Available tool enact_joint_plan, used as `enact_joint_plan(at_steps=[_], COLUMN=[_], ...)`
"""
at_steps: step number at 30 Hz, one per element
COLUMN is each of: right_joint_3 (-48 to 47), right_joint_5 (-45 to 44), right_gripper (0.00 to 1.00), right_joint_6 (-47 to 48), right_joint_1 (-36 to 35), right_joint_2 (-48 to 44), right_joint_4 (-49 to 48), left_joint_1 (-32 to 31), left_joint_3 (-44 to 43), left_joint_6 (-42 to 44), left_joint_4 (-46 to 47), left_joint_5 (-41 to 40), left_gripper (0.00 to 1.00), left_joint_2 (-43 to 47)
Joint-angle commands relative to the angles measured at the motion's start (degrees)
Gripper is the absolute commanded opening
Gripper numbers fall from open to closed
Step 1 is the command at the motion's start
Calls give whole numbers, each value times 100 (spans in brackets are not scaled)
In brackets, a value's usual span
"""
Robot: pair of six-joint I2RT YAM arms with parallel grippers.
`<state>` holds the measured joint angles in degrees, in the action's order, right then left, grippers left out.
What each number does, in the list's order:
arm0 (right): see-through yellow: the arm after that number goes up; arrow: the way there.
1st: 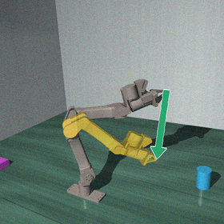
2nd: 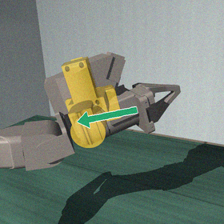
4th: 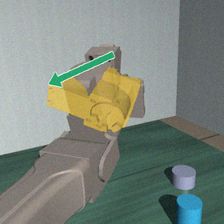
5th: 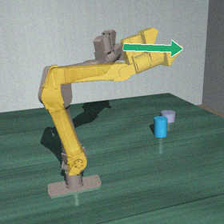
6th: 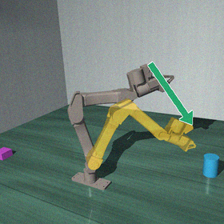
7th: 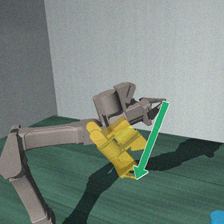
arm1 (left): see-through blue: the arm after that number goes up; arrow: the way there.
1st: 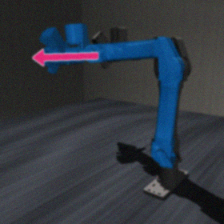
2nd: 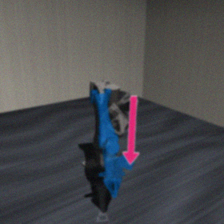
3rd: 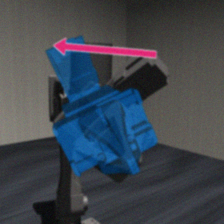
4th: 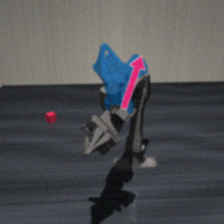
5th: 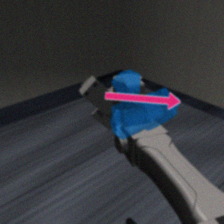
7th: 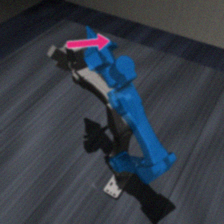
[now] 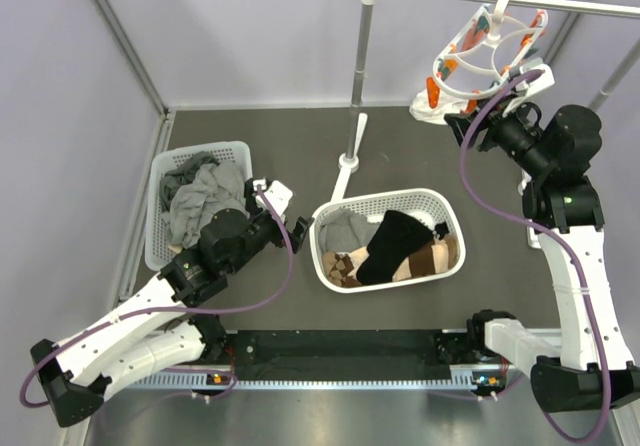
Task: Clip the socks to the hanger
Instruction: Open the clamp at the hanger.
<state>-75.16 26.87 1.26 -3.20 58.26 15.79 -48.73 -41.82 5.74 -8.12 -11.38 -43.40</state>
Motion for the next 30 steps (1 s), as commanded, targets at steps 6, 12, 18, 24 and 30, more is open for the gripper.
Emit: enact_joint_plan(at_steps=[6, 12, 18, 24, 30], right_joint_3=[-236, -298, -272, 1, 88], right_joint_5=[239, 389, 407, 38, -86], right_gripper=[59, 44, 26, 19, 15], right_joint_6=[235, 77, -310, -845, -1119], right_joint_1=[21, 30, 21, 21, 21], right_joint_2=[36, 45, 28, -183, -297], right_joint_4=[-436, -463, -358, -454, -244], left_joint_1=[21, 21, 21, 21, -31], left_joint_3=[-10, -1, -28, -238, -817], left_joint_6=[41, 24, 23, -98, -556], left_joint_4=[276, 293, 293, 364, 416], left_joint_5=[74, 153, 373, 891, 1586], left_gripper=[99, 99, 99, 99, 99], left_joint_2=[42, 24, -55, -625, -1600])
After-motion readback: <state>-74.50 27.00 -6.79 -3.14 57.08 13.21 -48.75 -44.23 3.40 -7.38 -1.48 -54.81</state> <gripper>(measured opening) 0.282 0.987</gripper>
